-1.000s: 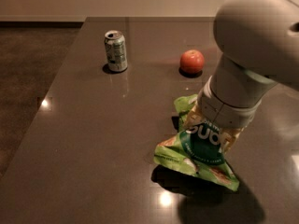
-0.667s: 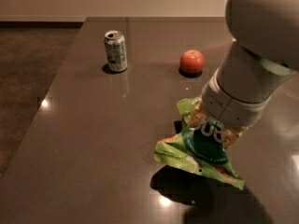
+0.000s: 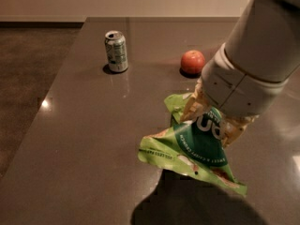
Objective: Pick green rice chip bag
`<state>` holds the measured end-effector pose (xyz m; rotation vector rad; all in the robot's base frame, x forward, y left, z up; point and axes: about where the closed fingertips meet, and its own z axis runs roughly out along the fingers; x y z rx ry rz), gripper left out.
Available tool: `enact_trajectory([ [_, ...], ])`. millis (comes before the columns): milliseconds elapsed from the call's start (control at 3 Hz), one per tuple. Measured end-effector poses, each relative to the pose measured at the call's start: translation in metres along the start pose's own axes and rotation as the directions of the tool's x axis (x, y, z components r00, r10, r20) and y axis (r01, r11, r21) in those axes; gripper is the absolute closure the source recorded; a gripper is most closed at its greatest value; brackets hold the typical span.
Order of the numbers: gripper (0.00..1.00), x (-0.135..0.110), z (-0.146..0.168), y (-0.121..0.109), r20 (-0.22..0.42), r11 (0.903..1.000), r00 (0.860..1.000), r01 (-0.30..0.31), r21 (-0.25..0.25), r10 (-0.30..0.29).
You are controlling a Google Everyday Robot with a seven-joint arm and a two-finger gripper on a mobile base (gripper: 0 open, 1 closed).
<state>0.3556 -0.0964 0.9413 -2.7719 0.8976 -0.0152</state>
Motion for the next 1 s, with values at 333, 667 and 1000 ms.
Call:
enact_trajectory([
  [333, 1.0, -0.016, -0.017, -0.016, 0.045, 0.9997, 0.999, -0.008, 0.023, 0.007],
  [667, 1.0, -0.029, -0.034, -0.041, 0.047, 0.9966, 0.998, -0.035, 0.074, 0.032],
  [1000, 1.0, -0.034, -0.042, -0.047, 0.025, 0.9946, 0.999, -0.024, 0.1, 0.022],
])
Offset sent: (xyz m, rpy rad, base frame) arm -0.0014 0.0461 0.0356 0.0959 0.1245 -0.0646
